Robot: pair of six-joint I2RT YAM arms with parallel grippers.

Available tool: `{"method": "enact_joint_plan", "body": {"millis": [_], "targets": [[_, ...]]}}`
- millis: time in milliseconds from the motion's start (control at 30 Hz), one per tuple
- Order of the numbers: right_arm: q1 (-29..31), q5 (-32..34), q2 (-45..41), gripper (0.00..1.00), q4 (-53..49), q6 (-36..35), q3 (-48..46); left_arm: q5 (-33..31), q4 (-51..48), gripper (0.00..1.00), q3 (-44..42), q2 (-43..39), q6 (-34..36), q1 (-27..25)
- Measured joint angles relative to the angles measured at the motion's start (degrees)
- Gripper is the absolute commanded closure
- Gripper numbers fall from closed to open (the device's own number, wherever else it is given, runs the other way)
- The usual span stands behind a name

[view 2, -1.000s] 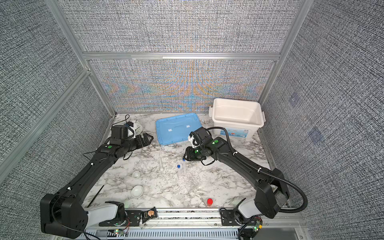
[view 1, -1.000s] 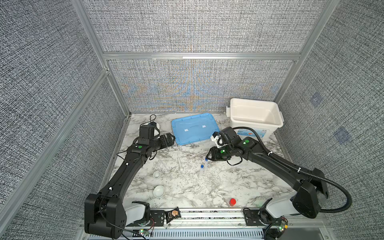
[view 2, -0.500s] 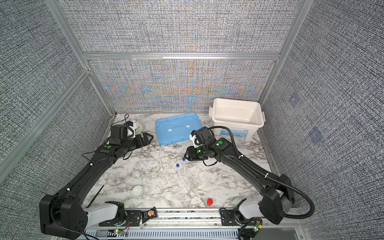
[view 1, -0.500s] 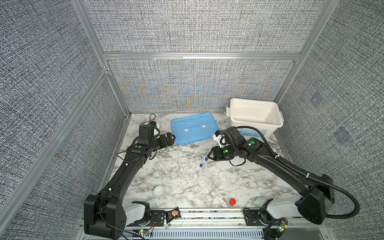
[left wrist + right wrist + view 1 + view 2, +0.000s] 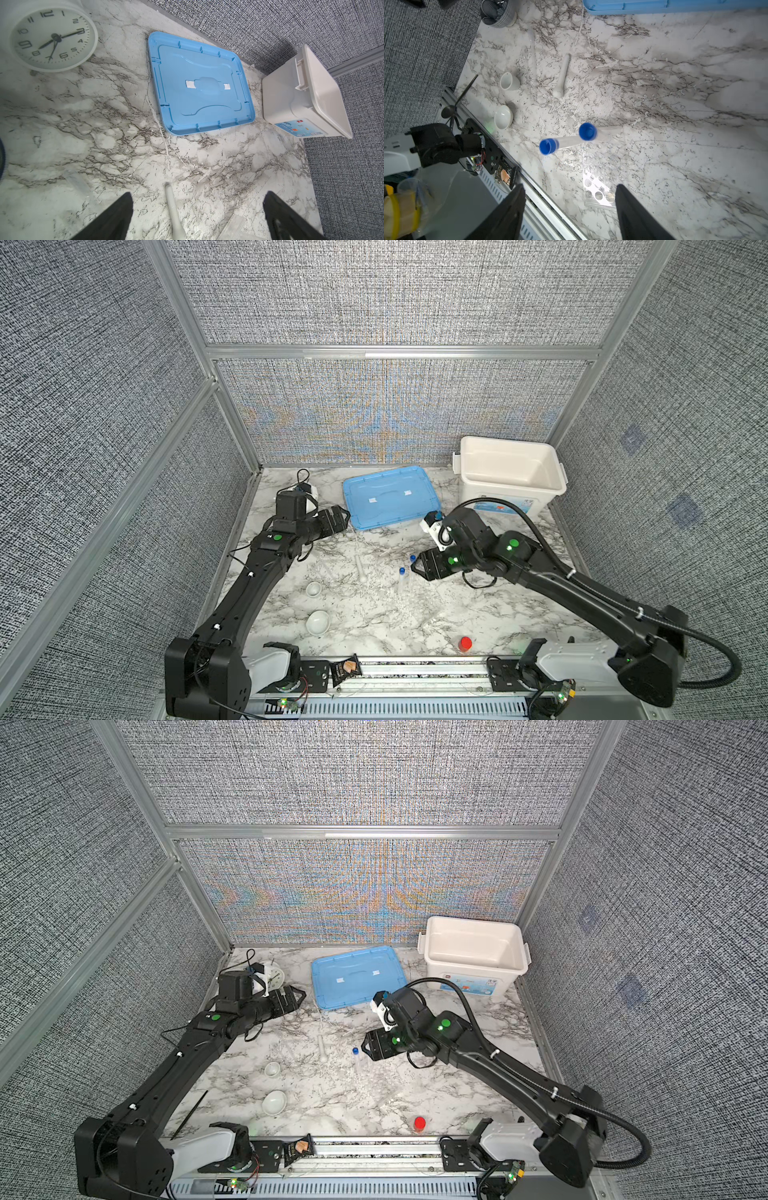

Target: Organize the chemistry lab equipment

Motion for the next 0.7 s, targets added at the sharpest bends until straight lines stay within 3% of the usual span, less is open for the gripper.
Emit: {"method": "enact_joint_plan", "body": {"millis": [133, 267, 567, 633, 700], "targets": [[4.4, 5.3, -4.5, 0.21, 0.4, -2.9, -5.4, 0.2, -0.8, 0.02, 0.0, -0.2, 0.0, 0.0], [6.6, 9.0, -3.6, 0.2, 1.8, -2.8, -5.3, 0.2, -1.4, 0.02, 0.0, -0.3, 0.0, 0.0], [7.1, 16.2, 2.9, 0.19, 3.7, 4.6, -0.1, 0.6, -1.6, 0.02, -0.1, 0.5, 0.0, 0.0], [7.7, 18.1, 3.4, 0.25, 3.4, 4.9, 0.8, 0.6, -1.7, 0.01, -0.3, 0.4, 0.0, 0.0], [8.3, 18.8, 3.7, 0.45, 2.9, 3.6, 2.3, 0.6, -1.9, 0.01, -0.3, 0.3, 0.0, 0.0]]}}
